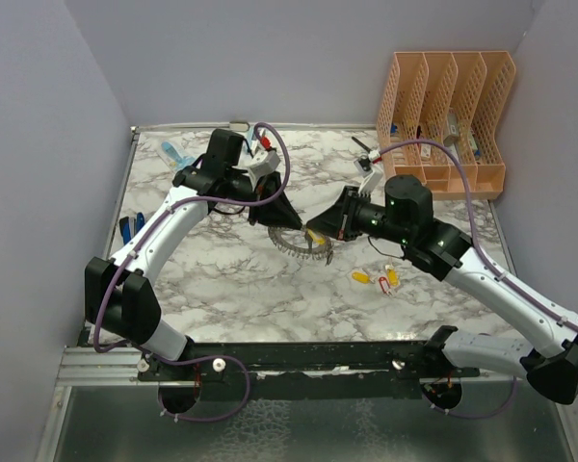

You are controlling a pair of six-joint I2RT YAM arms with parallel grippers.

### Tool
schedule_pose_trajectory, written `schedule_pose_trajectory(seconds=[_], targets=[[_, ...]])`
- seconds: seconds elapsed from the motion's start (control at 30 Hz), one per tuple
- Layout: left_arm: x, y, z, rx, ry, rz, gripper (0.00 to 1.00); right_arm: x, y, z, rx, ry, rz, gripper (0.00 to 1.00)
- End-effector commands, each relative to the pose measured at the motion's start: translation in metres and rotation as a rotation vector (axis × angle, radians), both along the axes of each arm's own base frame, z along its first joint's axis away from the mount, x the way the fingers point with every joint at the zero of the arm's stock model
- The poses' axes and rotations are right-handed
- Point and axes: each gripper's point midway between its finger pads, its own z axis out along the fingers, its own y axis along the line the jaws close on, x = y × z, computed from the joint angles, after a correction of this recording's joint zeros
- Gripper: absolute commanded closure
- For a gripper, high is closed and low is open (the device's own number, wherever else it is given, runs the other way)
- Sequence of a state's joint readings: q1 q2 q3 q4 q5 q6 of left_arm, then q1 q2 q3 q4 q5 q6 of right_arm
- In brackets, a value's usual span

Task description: Put the keys on the keyring

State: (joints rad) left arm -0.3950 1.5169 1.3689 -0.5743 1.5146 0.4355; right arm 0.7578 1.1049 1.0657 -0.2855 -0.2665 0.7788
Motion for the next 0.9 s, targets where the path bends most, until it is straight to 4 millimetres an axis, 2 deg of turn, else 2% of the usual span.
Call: schedule_pose_trajectory(seconds=[0.0,0.27,0.6,0.87], targets=[[-0.013,0.002,0.025,-0.08,-0.067,-0.061,1.0,-0.006,-0.006,0.001,-0.002,0.009,-0.018,0.99],[-0.005,0.0,0.009,-0.031,-0.106,-0.004,1.0,-0.008,-0.007,0.007,0.018,0.024,-0.02,0.99],[-0.007,-0.005,-0.008,0.039,-0.197,0.017,1.0,-0.009,-0.001,0.014,0.061,0.061,-0.015,0.99],[-0.009,-0.007,-0.013,0.045,-0.207,0.006,1.0,-0.002,0.006,0.011,0.091,0.12,-0.042,0.99]])
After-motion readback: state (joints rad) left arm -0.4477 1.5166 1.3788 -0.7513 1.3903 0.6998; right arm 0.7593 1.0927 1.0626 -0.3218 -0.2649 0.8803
